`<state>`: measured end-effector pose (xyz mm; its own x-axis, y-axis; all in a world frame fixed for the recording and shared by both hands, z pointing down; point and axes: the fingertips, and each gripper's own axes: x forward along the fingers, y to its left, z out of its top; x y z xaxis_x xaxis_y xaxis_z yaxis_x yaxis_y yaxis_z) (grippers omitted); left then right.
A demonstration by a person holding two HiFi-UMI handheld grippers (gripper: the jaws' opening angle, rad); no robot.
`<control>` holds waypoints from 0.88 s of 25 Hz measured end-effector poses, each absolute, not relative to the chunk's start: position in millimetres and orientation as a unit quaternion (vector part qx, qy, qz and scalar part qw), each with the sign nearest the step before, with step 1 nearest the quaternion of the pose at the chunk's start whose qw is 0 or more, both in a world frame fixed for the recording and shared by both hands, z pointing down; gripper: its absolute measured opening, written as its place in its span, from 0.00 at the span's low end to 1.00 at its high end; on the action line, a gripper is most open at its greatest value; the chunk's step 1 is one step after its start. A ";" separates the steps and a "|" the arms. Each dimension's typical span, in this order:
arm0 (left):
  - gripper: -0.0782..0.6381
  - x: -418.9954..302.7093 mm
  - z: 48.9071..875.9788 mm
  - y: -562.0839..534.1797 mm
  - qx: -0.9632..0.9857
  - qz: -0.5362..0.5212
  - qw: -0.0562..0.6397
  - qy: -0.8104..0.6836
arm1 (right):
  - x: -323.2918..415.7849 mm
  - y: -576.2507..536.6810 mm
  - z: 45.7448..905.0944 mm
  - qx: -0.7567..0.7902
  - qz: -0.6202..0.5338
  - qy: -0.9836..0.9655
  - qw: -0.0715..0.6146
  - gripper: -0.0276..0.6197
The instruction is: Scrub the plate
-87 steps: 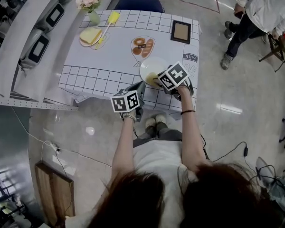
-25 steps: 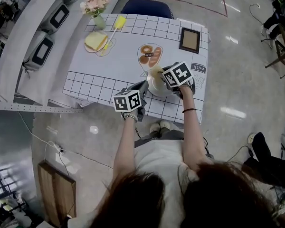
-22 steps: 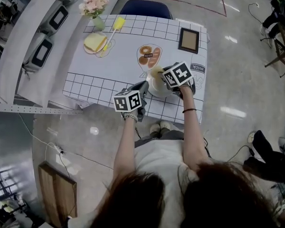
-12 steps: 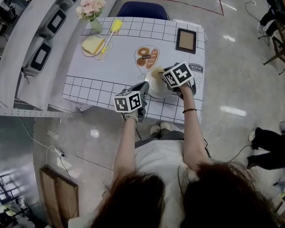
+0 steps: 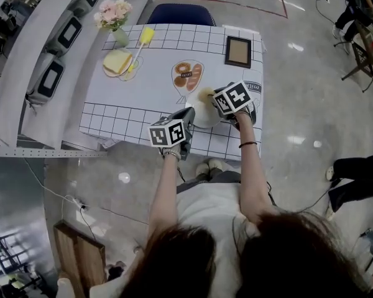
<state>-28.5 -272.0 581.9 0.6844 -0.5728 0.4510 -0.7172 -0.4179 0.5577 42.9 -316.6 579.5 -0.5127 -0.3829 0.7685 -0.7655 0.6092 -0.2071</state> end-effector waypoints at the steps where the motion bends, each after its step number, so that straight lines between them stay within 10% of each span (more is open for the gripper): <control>1: 0.12 -27.5 581.7 -271.8 0.837 0.096 0.377 -0.385 | 44.3 -316.3 579.3 0.349 0.273 -0.825 0.351 0.17; 22: 0.12 -16.9 582.1 -258.1 0.841 0.101 0.378 -0.374 | 61.6 -295.5 579.1 0.348 0.276 -0.815 0.373 0.17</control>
<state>-16.9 -258.1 582.1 0.6994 -0.5534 0.4523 -0.7058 -0.4347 0.5594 61.6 -295.5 579.1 -0.4796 -0.3613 0.7997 -0.7733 0.6048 -0.1906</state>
